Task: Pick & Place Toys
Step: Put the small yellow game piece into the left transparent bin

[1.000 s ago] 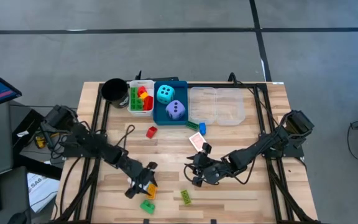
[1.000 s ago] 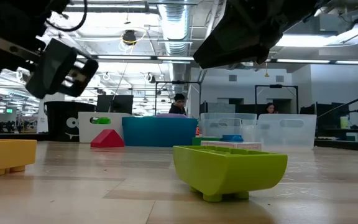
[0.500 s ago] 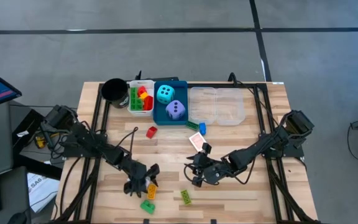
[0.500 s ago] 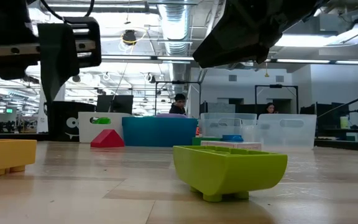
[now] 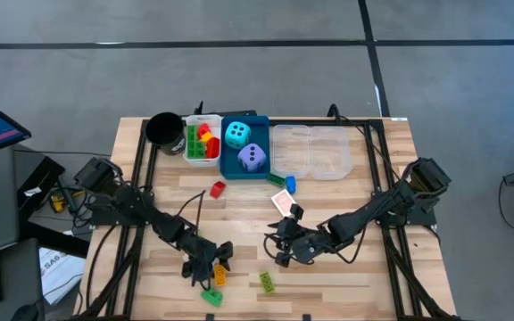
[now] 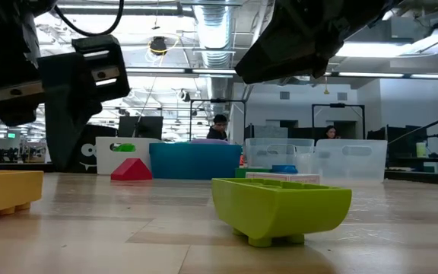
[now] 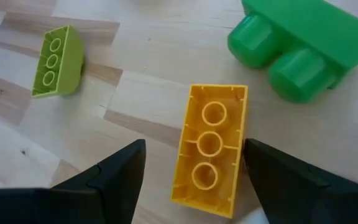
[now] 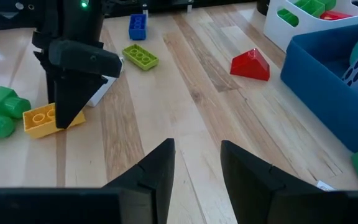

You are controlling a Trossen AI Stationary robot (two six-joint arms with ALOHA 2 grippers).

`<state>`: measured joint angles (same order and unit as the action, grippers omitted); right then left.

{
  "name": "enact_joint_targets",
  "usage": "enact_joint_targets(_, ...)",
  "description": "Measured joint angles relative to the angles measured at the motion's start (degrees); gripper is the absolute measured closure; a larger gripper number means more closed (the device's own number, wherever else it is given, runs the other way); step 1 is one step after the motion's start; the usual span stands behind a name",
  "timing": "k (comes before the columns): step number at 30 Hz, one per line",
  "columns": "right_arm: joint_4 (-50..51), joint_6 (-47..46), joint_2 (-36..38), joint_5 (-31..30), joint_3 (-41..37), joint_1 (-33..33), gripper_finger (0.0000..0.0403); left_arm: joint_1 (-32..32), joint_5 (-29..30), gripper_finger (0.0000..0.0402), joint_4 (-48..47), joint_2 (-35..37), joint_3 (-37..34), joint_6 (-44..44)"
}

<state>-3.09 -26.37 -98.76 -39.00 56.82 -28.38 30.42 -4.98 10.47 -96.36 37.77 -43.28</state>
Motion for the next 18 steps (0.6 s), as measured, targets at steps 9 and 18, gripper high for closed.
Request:
enact_joint_targets(9,0.00,-0.02,0.00,0.02,0.00,0.00,0.0277,-0.08,0.99,0.0139,-0.54,-0.15,1.13,-0.17)
enact_joint_targets(18,-0.20,-0.17,0.00,0.02,0.00,0.00,0.0277,-0.12,-2.03,0.0152,-2.09,-0.15,1.15,3.39)
